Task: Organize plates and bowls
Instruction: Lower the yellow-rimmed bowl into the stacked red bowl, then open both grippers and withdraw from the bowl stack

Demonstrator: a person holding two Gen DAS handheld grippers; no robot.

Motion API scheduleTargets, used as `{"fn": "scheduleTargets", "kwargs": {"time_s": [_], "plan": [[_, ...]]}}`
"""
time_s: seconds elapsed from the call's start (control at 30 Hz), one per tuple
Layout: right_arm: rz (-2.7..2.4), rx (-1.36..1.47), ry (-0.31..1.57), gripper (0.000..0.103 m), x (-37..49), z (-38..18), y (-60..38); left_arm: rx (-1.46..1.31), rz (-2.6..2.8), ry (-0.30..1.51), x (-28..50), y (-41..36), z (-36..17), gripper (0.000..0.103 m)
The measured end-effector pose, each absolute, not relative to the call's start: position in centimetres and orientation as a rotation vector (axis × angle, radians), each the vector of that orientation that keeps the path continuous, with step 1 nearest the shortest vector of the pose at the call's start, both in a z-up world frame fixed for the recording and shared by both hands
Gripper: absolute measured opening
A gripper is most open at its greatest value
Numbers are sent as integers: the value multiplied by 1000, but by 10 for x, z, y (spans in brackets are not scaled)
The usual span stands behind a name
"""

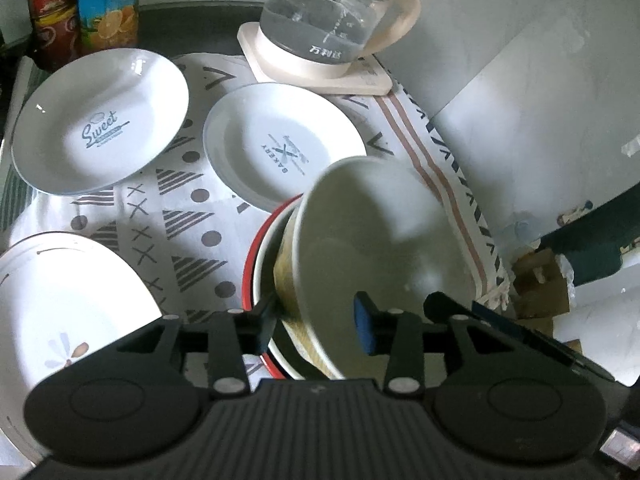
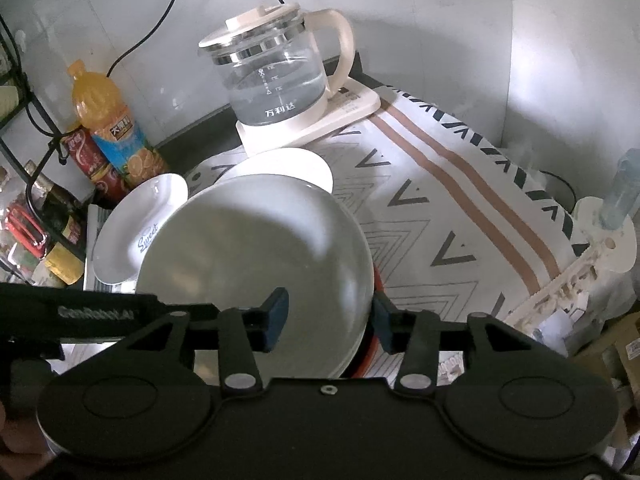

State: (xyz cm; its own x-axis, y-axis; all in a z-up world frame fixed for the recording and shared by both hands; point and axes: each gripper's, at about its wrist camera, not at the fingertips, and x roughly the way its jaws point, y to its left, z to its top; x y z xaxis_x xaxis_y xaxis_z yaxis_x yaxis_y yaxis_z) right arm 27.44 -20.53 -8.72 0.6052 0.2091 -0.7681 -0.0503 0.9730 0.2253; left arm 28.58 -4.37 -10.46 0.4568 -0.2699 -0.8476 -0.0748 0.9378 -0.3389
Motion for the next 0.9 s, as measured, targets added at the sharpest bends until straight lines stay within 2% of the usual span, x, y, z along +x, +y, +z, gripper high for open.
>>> {"fn": "scheduleTargets", "kwargs": {"time_s": [0.13, 0.2, 0.43, 0.57, 0.7, 0.9], "plan": [[156, 192, 901, 47, 272, -85, -205, -334, -102, 1057, 280, -41, -98, 53], [161, 191, 892, 51, 270, -82, -206, -339, -99, 1054, 279, -39, -97, 55], [179, 192, 879, 51, 272, -74, -205, -340, -65, 1058, 272, -24, -97, 58], [208, 181, 873, 56, 275, -69, -196, -359, -28, 1053, 265, -10, -95, 59], [257, 161, 871, 63, 278, -65, -183, -391, -2, 1022, 255, 4, -92, 68], [347, 122, 872, 70, 281, -63, -155, -406, 64, 1013, 242, 24, -88, 70]]}}
